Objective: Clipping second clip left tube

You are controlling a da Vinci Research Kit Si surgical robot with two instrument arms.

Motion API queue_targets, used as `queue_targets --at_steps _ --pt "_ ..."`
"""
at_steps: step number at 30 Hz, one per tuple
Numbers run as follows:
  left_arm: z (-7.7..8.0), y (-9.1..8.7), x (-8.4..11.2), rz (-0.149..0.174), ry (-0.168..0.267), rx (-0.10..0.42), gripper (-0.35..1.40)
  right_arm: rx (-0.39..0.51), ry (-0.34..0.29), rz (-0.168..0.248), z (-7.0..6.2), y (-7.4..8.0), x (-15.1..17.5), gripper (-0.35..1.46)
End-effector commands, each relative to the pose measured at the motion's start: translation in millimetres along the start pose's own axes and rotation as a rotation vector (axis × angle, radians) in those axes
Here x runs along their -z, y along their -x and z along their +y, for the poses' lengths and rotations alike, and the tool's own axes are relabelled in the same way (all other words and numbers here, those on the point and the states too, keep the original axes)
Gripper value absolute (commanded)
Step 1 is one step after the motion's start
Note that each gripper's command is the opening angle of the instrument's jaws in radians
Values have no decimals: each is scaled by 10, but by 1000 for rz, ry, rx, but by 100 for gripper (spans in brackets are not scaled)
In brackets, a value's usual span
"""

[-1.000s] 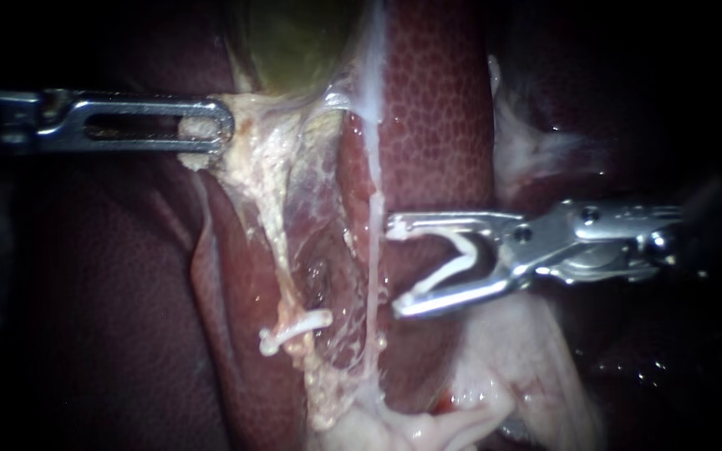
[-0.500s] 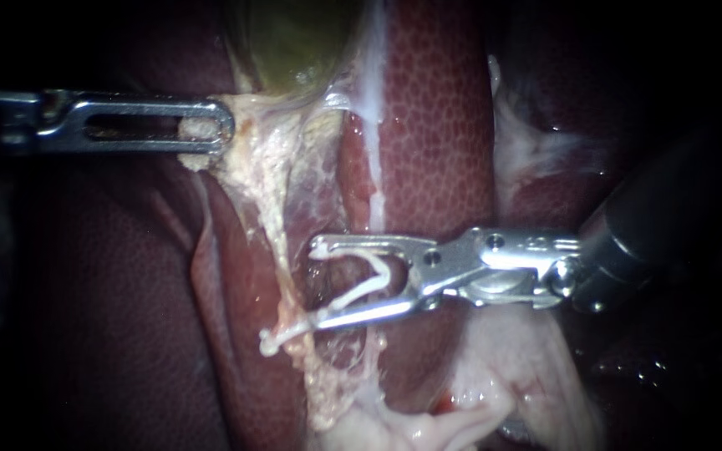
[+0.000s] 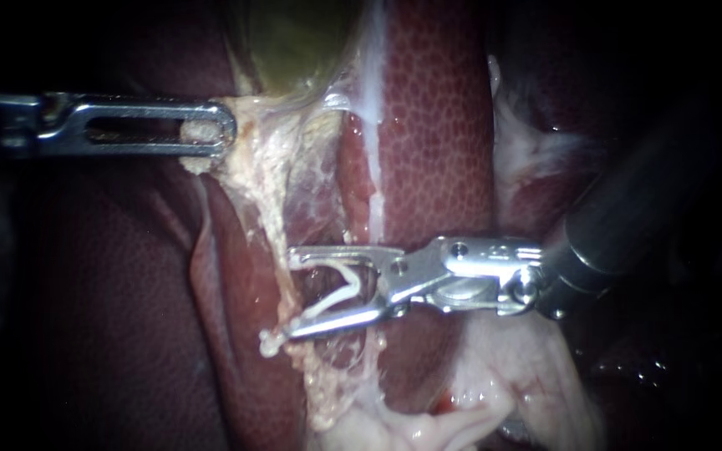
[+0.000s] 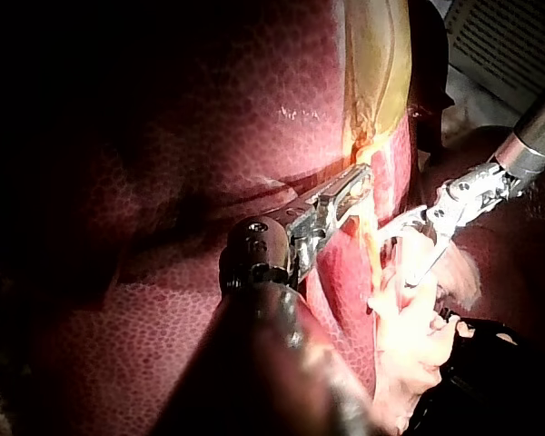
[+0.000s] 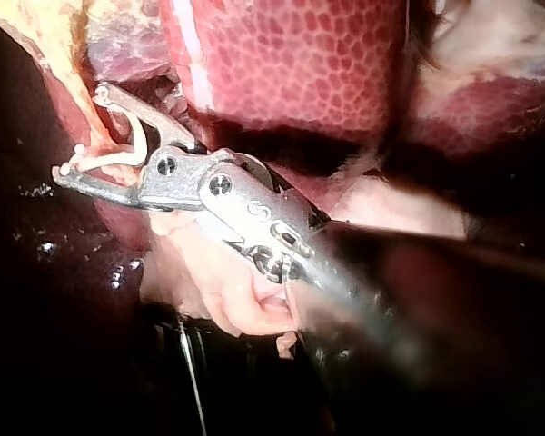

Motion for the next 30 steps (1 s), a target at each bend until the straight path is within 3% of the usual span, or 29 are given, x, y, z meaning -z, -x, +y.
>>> queue_targets --at_steps 1,14,30 --pt "0 0 0 0 0 0 -35 -5 -8 0 -2 1 -4 60" --pt "-1 0 -1 -1 1 0 -35 -56 -116 -10 -1 17 -33 60" --pt "-4 0 -3 -2 4 -5 -35 -87 -140 -14 6 22 -46 60"
